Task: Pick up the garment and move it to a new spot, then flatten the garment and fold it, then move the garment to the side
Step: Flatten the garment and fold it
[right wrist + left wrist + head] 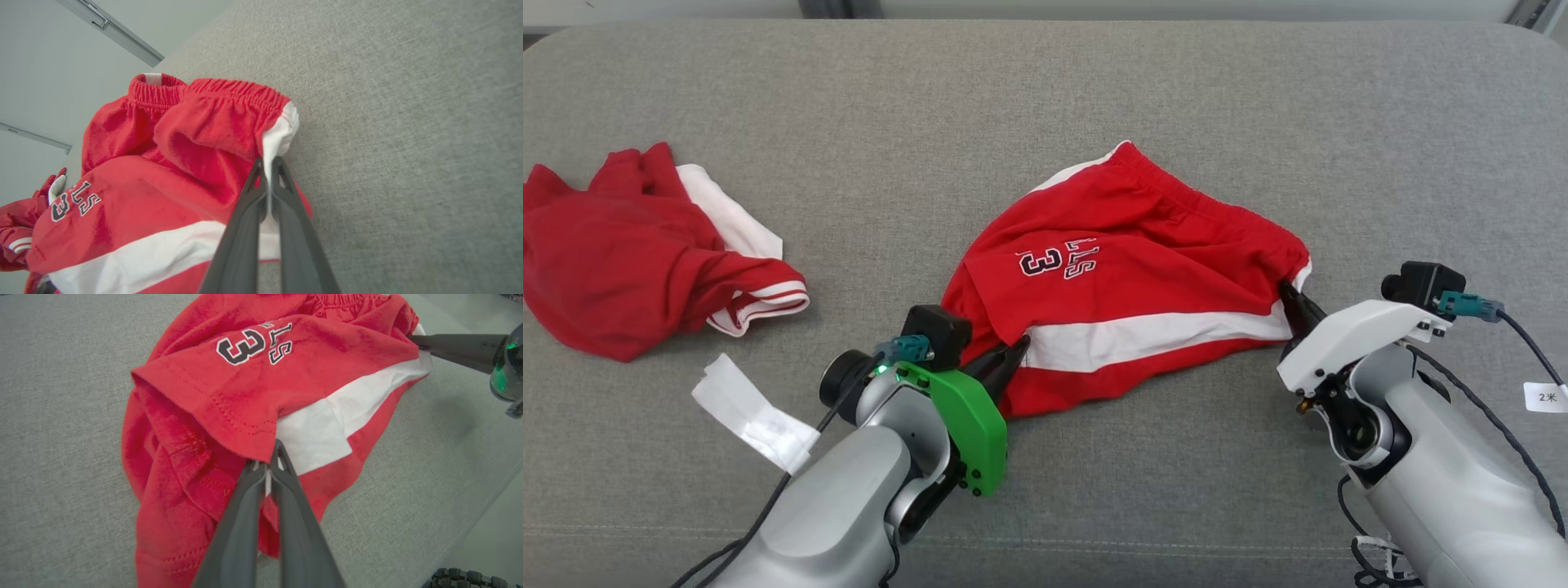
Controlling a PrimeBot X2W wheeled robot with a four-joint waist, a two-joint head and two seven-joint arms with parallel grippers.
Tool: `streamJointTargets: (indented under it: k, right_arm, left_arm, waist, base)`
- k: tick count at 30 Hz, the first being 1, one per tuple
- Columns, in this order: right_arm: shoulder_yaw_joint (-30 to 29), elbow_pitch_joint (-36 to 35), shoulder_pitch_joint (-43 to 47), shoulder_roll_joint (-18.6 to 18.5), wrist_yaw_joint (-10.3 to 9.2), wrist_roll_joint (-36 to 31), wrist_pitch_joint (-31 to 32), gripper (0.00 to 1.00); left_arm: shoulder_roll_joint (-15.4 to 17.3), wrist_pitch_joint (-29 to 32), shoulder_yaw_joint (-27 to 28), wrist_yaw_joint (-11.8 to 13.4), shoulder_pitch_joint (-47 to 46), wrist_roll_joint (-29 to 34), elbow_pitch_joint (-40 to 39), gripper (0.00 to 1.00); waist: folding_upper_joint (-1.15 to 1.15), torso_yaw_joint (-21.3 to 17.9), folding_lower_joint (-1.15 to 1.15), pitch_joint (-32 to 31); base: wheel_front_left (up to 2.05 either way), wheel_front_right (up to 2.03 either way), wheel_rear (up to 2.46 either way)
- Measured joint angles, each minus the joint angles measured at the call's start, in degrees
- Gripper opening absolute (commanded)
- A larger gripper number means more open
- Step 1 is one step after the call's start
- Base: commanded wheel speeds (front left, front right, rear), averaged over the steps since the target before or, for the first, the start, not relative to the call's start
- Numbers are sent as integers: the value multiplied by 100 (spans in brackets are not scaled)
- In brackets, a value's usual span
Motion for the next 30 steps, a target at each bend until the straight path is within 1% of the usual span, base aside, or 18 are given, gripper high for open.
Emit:
streamJointTargets:
  k: [2, 5, 9, 10, 13, 14, 19, 25, 27, 30]
  right_arm:
    - [-49, -16, 0, 0, 3, 1, -42, 0]
    - [-220, -100, -3, -31, 107, 77, -78, 0]
    - [-533, -407, -121, -114, 204, 270, -132, 0]
    - [-605, -493, -193, -133, 212, 310, -158, 0]
    - [-828, -837, -424, -201, 320, 486, -194, 0]
    - [-914, -1047, -487, -207, 383, 586, -198, 0]
    - [-1033, -1518, -403, -105, 495, 926, -194, 0]
    - [-1129, -2394, 164, 212, 660, 1408, -190, 0]
    - [-1133, -2791, 347, 250, 722, 1482, -200, 0]
    - [-1189, -3501, 636, 334, 780, 1607, -319, 0]
  left_arm:
    - [12, 18, 68, -3, 12, -197, -107, 0]
    - [23, 51, 176, -34, 14, -333, -292, 0]
    - [69, 40, 348, -52, 2, -528, -714, 0]
    - [109, 36, 399, -53, -14, -539, -834, 0]
    - [218, -53, 600, -53, -20, -614, -1246, 0]
    - [248, -80, 717, -53, -19, -676, -1510, 0]
    - [460, -170, 1043, -31, 29, -955, -2163, 0]
    - [773, -223, 1382, 172, 557, -1272, -3105, 0]
    - [894, -270, 1521, 285, 714, -1298, -3497, 0]
    - [1180, -271, 1737, 445, 881, -1296, -4146, 0]
  waist:
    - [0, 5, 0, -17]
    - [0, 22, 0, -59]
    - [0, 74, 0, -157]
    - [0, 86, 0, -186]
    - [0, 124, 0, -278]
    - [0, 145, 0, -342]
    - [0, 162, 0, -496]
    - [0, 77, 0, -643]
    - [0, 16, 0, -679]
    - [0, -94, 0, -726]
  base:
    - [0, 0, 0]
    - [0, 0, 0]
    - [0, 0, 0]
    - [0, 0, 0]
    - [0, 0, 0]
    - [0, 0, 0]
    - [0, 0, 0]
    - [0, 0, 0]
    - [0, 0, 0]
    - [0, 0, 0]
